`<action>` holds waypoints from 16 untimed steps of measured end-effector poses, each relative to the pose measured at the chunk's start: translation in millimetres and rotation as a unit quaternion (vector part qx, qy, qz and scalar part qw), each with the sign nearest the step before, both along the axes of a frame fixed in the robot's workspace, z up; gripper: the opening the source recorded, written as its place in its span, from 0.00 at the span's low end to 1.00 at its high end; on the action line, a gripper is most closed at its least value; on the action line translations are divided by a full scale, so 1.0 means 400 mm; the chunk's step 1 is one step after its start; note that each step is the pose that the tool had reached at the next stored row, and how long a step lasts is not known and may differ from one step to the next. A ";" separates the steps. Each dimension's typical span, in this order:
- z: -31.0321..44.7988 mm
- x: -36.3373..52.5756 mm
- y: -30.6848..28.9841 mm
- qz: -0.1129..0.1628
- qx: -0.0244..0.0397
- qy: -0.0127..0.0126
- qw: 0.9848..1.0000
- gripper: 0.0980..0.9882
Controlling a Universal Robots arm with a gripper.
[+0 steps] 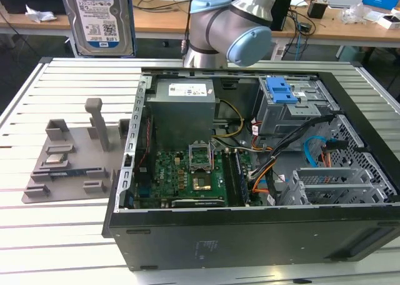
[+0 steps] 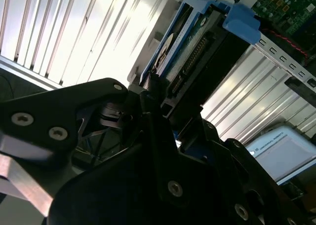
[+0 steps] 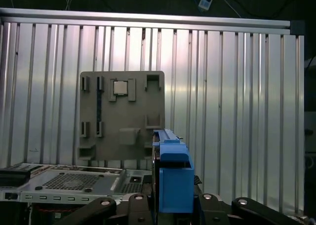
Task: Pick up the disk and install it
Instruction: 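Pick up the disk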
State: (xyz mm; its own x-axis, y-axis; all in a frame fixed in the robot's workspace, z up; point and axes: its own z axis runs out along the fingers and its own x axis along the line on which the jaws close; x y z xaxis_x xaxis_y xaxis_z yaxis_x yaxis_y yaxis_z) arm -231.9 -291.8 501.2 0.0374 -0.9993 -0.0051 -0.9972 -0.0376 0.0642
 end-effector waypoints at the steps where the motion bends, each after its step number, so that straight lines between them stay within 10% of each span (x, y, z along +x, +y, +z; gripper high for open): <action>1: 0.000 0.008 0.000 0.000 0.000 0.000 1.000 0.30; 16: 0.000 0.107 0.000 0.000 0.000 0.000 1.000 0.30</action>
